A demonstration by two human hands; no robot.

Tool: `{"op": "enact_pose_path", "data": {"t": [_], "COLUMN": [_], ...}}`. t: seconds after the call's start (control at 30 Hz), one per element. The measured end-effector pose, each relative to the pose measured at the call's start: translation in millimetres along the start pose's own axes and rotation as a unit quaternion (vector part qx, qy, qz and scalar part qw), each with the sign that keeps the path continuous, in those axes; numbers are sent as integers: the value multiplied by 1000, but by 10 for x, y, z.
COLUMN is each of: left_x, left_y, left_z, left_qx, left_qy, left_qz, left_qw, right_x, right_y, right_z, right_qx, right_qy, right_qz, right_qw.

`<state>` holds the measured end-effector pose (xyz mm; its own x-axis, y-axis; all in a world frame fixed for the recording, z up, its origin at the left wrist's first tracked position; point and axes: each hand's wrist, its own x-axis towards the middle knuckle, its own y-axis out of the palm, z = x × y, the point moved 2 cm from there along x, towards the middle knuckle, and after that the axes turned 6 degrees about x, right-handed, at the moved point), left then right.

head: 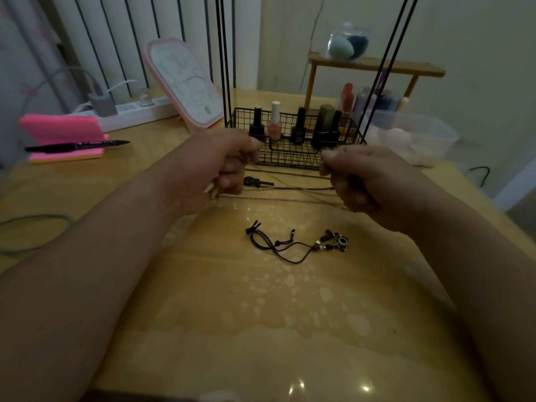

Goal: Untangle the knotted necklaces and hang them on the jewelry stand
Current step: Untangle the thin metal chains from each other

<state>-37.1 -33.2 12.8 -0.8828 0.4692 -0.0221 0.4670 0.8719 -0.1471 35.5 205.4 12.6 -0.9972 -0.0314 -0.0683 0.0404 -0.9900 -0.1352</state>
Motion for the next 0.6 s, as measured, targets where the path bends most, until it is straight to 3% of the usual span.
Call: {"op": "enact_pose_path", "data": {"t": [0.1, 0.33, 0.6], "left_x": [-28, -62, -86], "left_y": [40, 126, 172], "left_z": [-3, -20, -30], "left_qx": [-28, 13, 49], "left_qy": [-15, 31, 55], "left_qz": [60, 111, 131], "left_qw": [998, 993, 989], "right_x": [-37, -64, -56], "right_y": [104, 266, 406], "right_z": [-1, 25, -22], "right_qx": [-117, -254, 21], "right_qy": [-14, -108, -58], "right_qz": [-4, -37, 70], "right_qw": [993, 960, 996]}}
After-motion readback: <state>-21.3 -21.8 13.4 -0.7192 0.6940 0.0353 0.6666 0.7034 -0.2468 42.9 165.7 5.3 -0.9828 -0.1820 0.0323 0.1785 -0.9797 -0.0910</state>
